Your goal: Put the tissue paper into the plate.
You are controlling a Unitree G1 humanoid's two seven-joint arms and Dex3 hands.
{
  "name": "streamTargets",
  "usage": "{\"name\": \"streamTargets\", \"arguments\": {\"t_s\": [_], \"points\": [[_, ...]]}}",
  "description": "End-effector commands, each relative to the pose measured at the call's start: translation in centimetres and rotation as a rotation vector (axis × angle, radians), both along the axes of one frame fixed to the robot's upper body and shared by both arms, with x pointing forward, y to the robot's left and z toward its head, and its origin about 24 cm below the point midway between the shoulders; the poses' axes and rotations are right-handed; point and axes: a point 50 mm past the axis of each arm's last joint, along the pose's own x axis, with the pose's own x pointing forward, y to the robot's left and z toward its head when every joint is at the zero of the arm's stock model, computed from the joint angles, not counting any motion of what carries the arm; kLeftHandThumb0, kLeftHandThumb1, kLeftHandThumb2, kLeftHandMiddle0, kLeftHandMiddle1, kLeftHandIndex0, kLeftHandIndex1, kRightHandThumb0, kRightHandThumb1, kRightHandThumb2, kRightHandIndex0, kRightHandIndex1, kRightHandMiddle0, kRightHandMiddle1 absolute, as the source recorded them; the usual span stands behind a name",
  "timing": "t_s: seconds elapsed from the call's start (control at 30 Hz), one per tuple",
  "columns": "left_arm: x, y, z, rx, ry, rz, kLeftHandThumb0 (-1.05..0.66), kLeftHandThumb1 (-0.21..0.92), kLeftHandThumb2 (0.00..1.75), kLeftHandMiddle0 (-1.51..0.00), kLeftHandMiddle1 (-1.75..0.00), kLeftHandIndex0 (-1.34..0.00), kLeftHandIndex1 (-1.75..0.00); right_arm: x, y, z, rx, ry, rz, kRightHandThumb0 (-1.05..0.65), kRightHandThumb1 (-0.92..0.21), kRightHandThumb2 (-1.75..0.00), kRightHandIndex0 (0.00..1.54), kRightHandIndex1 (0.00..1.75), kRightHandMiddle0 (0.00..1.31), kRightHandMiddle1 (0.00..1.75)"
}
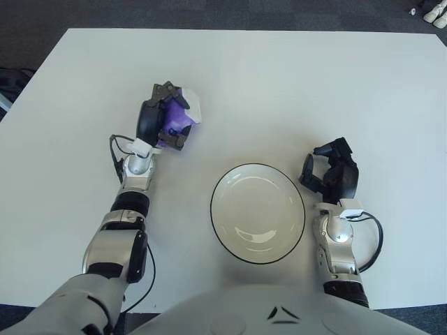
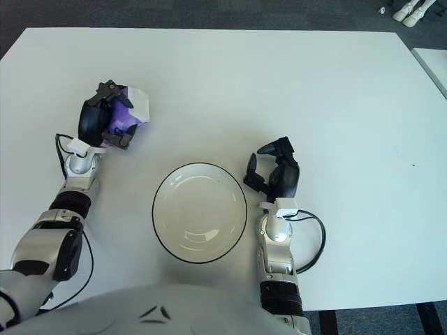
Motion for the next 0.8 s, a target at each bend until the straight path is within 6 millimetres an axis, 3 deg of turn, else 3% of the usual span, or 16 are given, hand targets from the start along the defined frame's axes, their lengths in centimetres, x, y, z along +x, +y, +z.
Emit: {"name": "streamTargets", "arguments": {"t_s": [0.0, 0.53, 0.77], "points": [[-0.9, -0.1, -0.2, -0.040, -0.021, -0.024, 0.00, -0.11, 1.75, -0.98, -1.60, -0.70, -1.75, -1.5, -0.2, -3.7, 0.014, 0.211, -0.026, -0.48, -0.32, -1.32, 1.08, 1.75, 0.61, 1.75], [-2.2, 0.0, 4.7, -0.164, -0.222, -0.116, 0.00, -0.10, 1.75, -0.96, -1.63, -0.69, -1.75, -1.4, -0.1, -3.6, 0.027, 0.221, -0.023, -0.47, -0.36, -1.28, 1.07, 1.75, 0.58, 1.75], [-2.6, 0.7, 5.8, -0.227, -0.297, -0.115, 0.00, -0.08, 1.75, -0.92, -1.68, -0.69, -1.75, -1.3, -0.1, -3.5, 0.023, 0.230, -0.025, -0.47, -0.37, -1.26, 1.06, 1.75, 0.57, 1.75]]}}
